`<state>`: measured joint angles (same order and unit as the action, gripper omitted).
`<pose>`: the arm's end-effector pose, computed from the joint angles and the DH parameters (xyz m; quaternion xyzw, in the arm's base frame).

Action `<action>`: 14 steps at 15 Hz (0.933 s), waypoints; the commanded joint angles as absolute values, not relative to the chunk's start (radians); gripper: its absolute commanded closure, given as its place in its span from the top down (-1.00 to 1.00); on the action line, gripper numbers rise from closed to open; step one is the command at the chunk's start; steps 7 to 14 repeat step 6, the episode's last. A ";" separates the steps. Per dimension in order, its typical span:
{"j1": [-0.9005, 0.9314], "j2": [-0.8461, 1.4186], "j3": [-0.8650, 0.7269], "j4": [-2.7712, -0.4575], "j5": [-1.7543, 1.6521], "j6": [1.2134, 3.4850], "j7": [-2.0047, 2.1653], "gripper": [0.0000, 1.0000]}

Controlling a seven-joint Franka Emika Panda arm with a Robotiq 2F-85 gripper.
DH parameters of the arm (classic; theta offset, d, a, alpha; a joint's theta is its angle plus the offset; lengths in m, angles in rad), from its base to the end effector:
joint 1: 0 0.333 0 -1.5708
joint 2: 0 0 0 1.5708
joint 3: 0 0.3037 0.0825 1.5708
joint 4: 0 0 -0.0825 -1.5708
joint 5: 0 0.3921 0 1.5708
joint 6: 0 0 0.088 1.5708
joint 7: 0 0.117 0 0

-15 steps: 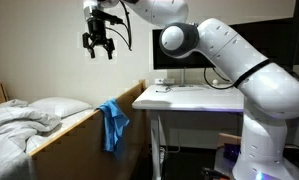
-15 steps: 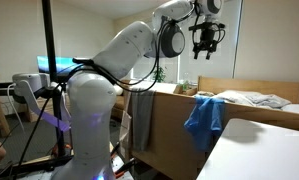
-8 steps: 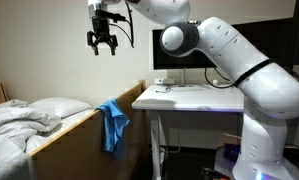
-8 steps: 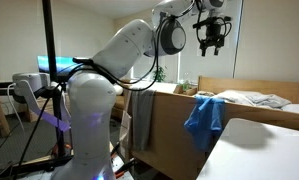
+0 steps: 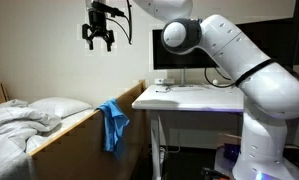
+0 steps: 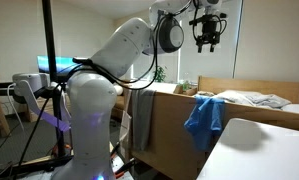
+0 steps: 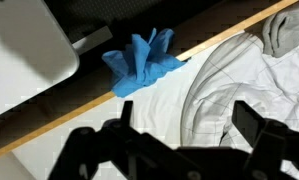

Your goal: Hang the blue shirt on the bed frame

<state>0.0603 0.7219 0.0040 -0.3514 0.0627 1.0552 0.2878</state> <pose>0.6517 0.0496 0.6477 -0.9948 0.0968 0.0139 0.0267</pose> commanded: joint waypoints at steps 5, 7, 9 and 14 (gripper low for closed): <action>0.054 0.707 0.017 -0.372 0.070 1.061 0.289 1.00; 0.054 0.707 0.017 -0.372 0.070 1.061 0.289 1.00; 0.054 0.707 0.017 -0.372 0.070 1.061 0.289 1.00; 0.054 0.707 0.017 -0.372 0.070 1.061 0.289 1.00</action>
